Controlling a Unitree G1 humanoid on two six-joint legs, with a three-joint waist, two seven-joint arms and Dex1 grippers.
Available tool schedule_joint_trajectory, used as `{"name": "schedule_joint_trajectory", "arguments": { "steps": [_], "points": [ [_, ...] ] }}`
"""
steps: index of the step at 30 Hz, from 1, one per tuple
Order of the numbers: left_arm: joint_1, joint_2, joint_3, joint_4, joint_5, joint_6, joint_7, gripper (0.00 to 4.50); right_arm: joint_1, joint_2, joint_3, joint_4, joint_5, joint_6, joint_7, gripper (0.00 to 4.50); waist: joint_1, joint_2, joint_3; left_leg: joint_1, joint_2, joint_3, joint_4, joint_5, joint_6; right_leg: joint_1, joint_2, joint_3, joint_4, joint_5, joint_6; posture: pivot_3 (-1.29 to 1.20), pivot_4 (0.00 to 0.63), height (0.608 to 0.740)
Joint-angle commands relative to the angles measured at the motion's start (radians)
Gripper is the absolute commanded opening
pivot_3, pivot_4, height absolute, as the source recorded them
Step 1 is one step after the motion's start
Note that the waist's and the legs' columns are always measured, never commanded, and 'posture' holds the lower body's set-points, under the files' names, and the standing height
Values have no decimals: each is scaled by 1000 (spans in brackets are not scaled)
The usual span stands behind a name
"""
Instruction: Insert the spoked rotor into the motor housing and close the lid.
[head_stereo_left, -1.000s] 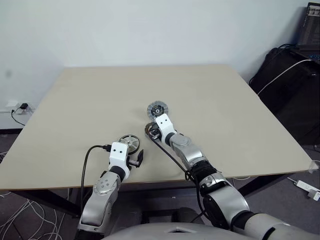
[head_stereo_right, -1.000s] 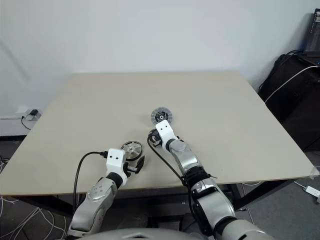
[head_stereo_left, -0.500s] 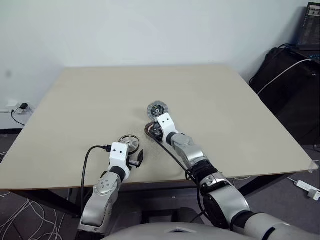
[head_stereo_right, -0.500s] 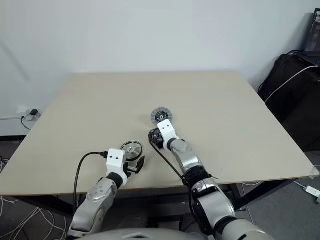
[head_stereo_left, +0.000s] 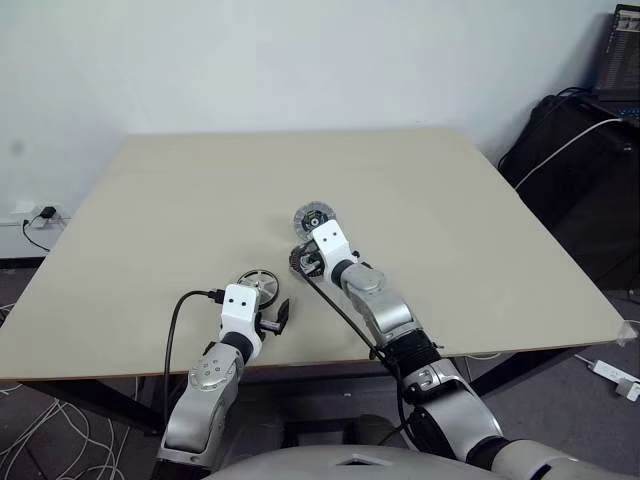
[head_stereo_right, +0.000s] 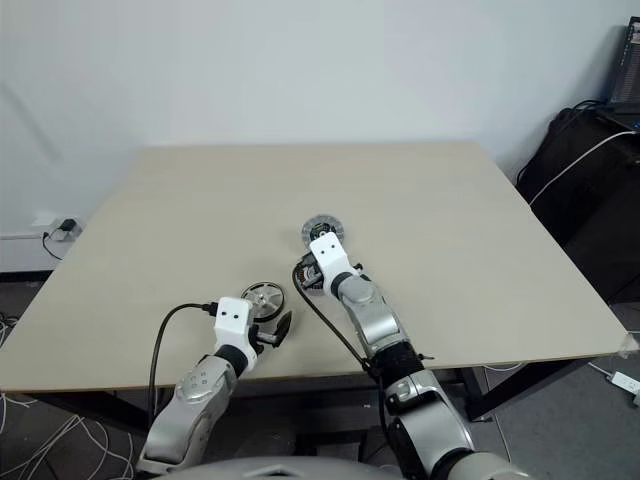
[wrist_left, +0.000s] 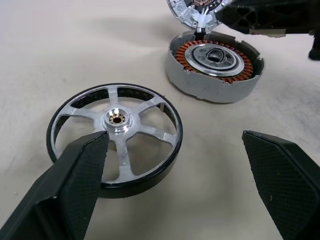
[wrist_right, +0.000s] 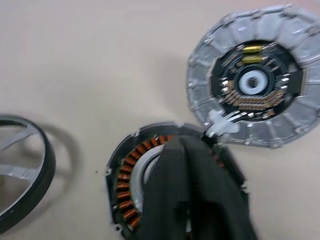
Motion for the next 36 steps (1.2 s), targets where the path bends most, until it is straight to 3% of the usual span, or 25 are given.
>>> {"name": "schedule_joint_trajectory", "arguments": {
  "steps": [1, 18, 29, 36],
  "points": [
    [-13, -6, 5, -41, -5, -17, 2, 4500, -41, 15, 7, 28, -15, -9, -14, 31, 0, 0, 0, 0, 0, 0, 0, 0, 0, 0, 0, 0, 0, 0, 0, 0, 0, 740],
    [-8, -8, 9, -44, -6, -23, 13, 4500, -103, 1, -28, 176, -20, -38, -58, 31, -1, 0, 0, 0, 0, 0, 0, 2, -3, 0, 0, 0, 0, 0, 0, 0, 0, 740],
    [-19, -8, 4, -34, -8, -24, 4, 4500, -93, -14, -36, 162, -21, -32, -61, 31, 0, 0, 0, 0, 0, 0, 0, 1, -2, 0, 0, 0, 0, 0, 0, 0, 0, 740],
    [-20, -8, 3, -31, -8, -23, 1, 4500, -85, 0, -31, 49, 5, -53, -21, 31, -1, 0, 0, 0, 0, 0, 0, 1, -2, 0, 0, 0, 0, 0, 0, 0, 0, 740]
  ]
}}
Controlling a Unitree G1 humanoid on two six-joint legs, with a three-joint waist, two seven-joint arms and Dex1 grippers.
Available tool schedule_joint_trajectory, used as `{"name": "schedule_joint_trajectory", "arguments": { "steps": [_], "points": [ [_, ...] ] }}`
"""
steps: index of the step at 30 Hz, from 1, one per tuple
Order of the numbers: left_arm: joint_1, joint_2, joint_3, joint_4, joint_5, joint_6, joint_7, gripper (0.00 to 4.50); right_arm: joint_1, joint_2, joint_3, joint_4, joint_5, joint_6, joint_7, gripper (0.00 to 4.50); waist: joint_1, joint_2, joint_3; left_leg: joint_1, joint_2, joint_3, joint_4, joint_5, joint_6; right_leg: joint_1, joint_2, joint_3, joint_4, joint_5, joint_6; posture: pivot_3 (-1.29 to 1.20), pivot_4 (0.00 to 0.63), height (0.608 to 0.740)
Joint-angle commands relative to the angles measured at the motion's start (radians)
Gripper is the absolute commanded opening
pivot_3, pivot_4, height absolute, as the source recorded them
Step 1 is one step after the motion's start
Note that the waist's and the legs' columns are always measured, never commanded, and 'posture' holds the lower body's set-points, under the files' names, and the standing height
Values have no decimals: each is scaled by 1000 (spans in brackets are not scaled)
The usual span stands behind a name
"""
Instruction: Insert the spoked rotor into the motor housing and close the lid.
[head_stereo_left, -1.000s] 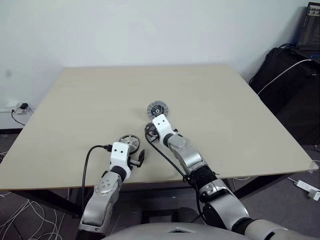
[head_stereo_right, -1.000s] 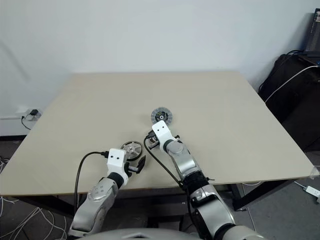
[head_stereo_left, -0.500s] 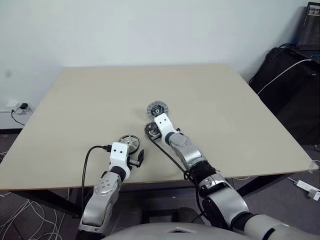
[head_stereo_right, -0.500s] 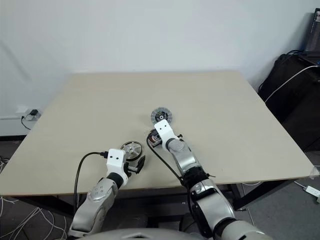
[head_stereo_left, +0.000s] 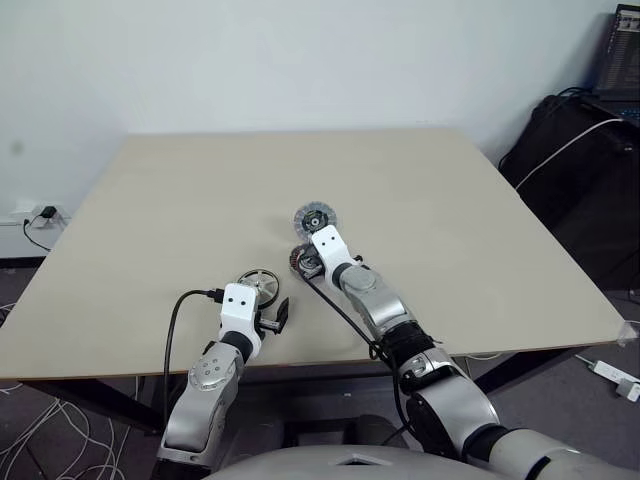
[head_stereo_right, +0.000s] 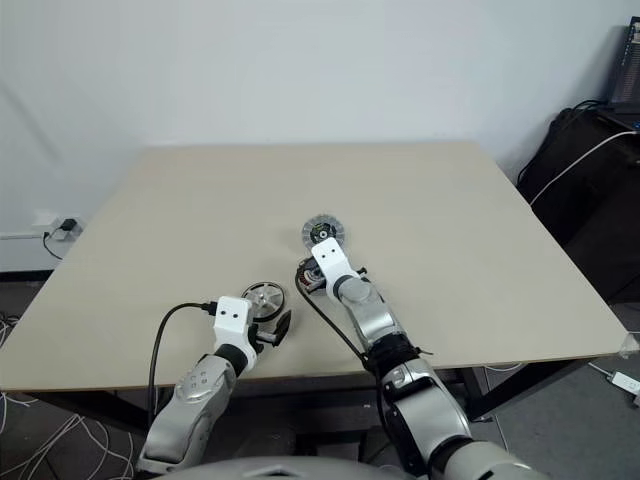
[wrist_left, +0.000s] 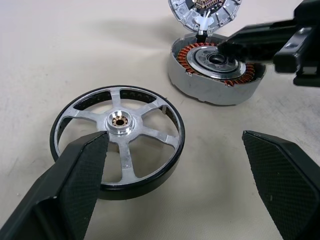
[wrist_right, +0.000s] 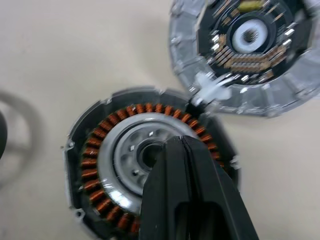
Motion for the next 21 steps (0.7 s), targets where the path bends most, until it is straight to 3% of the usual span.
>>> {"name": "schedule_joint_trajectory", "arguments": {
  "steps": [1, 7, 17, 21],
  "points": [
    [-18, -8, 2, -31, -5, -20, -3, 4500, -21, 16, -7, -94, 19, -29, 22, 31, 0, 0, 0, 0, 0, 0, 0, 0, 0, 0, 0, 0, 0, 0, 0, 0, 0, 740],
    [-17, -9, 2, -31, -5, -20, -2, 4500, -39, 33, -1, -77, 13, -32, 28, 31, 1, 0, 0, 0, 0, 0, -1, -1, 1, 0, 0, 0, 0, 0, 0, 0, 0, 740],
    [0, -11, 6, -44, -4, -22, 7, 4500, -59, -10, -24, 171, -11, -25, -17, 31, 0, 1, -1, 0, 0, 0, 0, 2, -3, 0, 0, 0, 0, -1, -1, 0, 0, 740],
    [2, -12, 7, -44, -5, -22, 7, 4500, -40, -24, -29, 136, -6, -24, -12, 31, 2, 0, -2, 1, 0, 0, -1, -1, 1, 2, -1, -1, 0, -1, -1, 0, 0, 740]
  ]
}}
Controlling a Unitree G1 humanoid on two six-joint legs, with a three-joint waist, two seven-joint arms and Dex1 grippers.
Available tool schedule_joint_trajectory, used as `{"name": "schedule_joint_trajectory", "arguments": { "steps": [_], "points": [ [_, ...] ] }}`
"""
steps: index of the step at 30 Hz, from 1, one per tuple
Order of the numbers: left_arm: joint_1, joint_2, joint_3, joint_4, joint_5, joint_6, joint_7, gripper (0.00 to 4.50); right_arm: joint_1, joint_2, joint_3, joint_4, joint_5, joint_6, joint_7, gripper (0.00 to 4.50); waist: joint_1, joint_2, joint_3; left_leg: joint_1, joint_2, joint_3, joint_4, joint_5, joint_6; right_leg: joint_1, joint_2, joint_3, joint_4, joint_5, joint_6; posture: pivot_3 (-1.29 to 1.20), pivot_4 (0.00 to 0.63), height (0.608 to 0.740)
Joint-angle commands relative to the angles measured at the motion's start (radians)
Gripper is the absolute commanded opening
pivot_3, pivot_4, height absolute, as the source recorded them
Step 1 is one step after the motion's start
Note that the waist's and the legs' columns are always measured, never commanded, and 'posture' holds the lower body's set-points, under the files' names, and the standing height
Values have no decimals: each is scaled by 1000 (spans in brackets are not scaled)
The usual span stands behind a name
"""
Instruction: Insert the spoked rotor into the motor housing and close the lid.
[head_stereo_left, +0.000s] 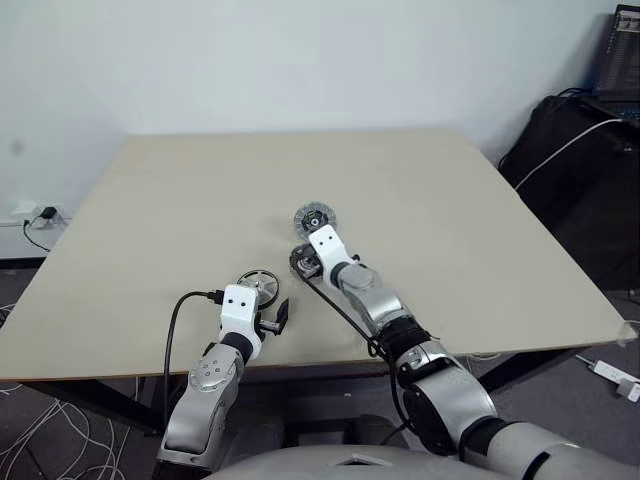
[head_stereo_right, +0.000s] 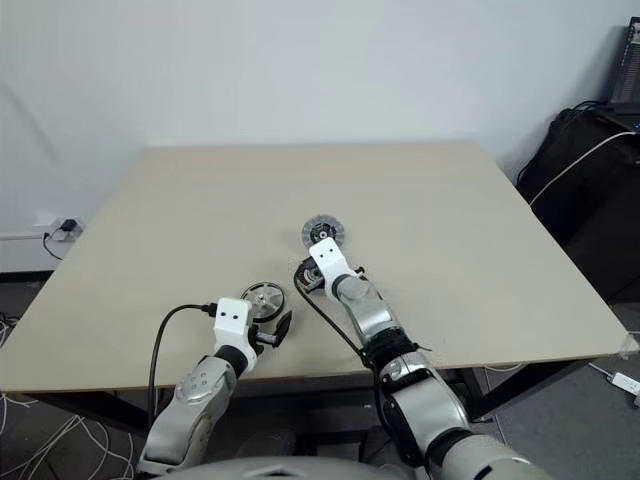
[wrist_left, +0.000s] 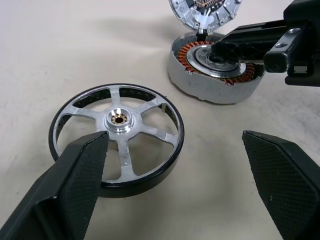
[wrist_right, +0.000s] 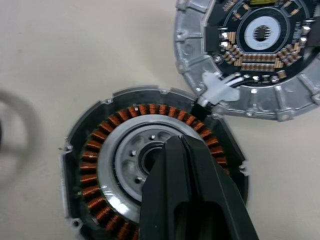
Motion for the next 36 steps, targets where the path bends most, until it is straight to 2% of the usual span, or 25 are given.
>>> {"name": "schedule_joint_trajectory", "arguments": {
  "steps": [1, 12, 20, 24, 36],
  "points": [
    [-7, -6, 6, -43, -4, -21, 3, 4500, 15, -23, -23, -21, 1, 14, -4, 31, 0, 0, 0, 0, 0, 0, 0, 0, 0, 0, 0, 0, 0, 0, 0, 0, 0, 740],
    [-21, -5, -2, -34, -4, -15, -7, 4500, -2, 40, -18, -233, 38, -42, 32, 31, -4, 1, 1, 0, 1, -1, 0, 0, 0, -2, 2, 1, 0, 1, -1, 0, 0, 740],
    [-10, -7, 4, -41, -4, -18, 0, 4500, 4, 26, -12, -77, 9, -33, 25, 31, -1, 1, 1, -1, 0, -1, 0, 1, -1, -1, 1, 0, 0, 1, -1, 0, 0, 740],
    [-4, -9, 7, -44, -5, -21, 4, 4500, 34, -6, 8, -32, -22, 32, 30, 31, -2, 1, 1, -1, 0, -1, 0, 3, -4, -2, 1, 0, 0, 1, -1, 0, 0, 740],
    [-23, -11, -2, -28, -5, -20, -3, 4500, 31, -13, 18, -275, 1, 49, 73, 31, -2, 1, 1, -1, 0, -1, 0, 0, 0, -2, 1, 0, 0, 1, -2, 0, 0, 740]
  ]
}}
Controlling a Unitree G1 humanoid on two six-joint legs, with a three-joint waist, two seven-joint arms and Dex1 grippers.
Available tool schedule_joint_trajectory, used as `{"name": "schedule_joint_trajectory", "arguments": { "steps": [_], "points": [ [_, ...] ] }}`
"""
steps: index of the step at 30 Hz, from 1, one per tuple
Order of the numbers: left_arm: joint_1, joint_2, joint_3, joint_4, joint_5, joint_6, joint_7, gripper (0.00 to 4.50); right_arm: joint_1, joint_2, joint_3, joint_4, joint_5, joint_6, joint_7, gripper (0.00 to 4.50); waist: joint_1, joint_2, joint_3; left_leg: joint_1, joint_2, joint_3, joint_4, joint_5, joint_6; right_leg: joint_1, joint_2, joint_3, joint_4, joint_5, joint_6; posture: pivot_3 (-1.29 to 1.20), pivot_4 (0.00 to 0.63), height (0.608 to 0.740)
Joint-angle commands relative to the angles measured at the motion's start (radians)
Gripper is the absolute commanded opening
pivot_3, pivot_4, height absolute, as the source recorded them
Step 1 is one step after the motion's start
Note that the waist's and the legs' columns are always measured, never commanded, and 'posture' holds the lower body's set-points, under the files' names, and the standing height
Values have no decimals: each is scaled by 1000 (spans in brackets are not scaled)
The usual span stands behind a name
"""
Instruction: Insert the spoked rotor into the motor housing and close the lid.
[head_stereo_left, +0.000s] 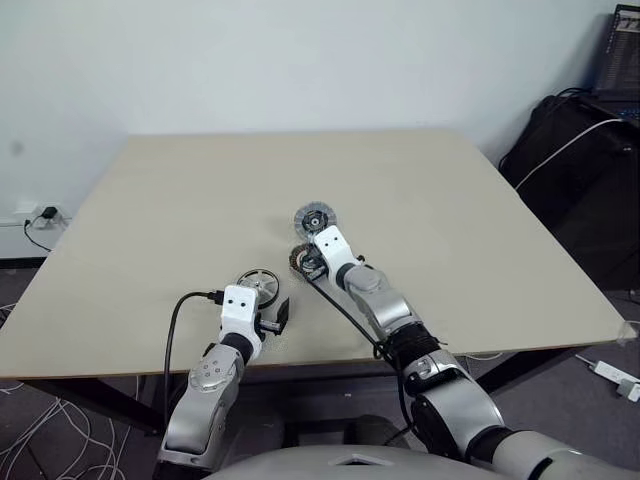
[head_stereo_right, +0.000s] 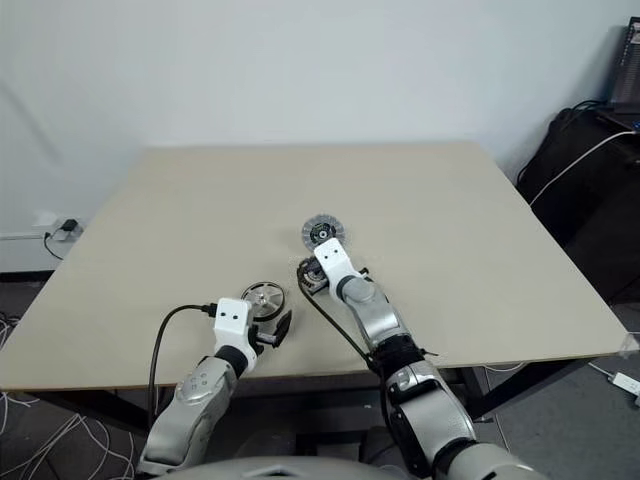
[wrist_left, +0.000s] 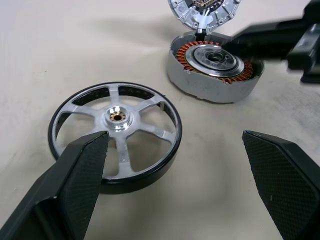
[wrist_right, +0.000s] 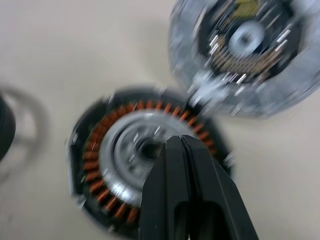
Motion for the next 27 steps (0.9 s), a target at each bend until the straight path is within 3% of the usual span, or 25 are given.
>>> {"name": "schedule_joint_trajectory", "arguments": {
  "steps": [1, 14, 17, 22, 27],
  "points": [
    [-20, -10, -1, -28, -5, -19, 0, 4500, -36, 5, 13, -82, 0, 17, 25, 31, 0, 0, 0, 0, 0, 0, 0, 0, 0, 0, 0, 0, 0, 0, 0, 0, 0, 740],
    [-14, -19, 2, -25, -4, -25, 5, 4500, -31, -44, 110, -119, -60, 166, 87, 31, 1, 0, 0, -1, 0, 0, 0, 0, 0, 0, -1, -1, -1, -1, -1, 0, 0, 740],
    [-15, -20, 2, -23, -4, -26, 5, 4500, -36, -46, 107, -119, -60, 176, 82, 604, 1, 0, 0, -1, 0, 0, 0, 0, 0, 0, -1, -1, -1, -1, -1, 0, 0, 740],
    [-17, -21, 1, -19, -4, -30, 4, 4500, -51, -40, 98, -105, -65, 182, 58, 2176, 1, 0, 0, -1, 0, 0, 0, 0, 0, 0, -1, 0, -1, -1, -1, 0, 0, 740],
    [-17, -21, 0, -20, -3, -31, 4, 4500, -67, -29, 81, -79, -56, 184, 37, 2176, 1, 0, 0, -1, 0, 0, 0, 0, 0, 0, -1, -1, -1, -1, -1, 0, 0, 740]
  ]
}}
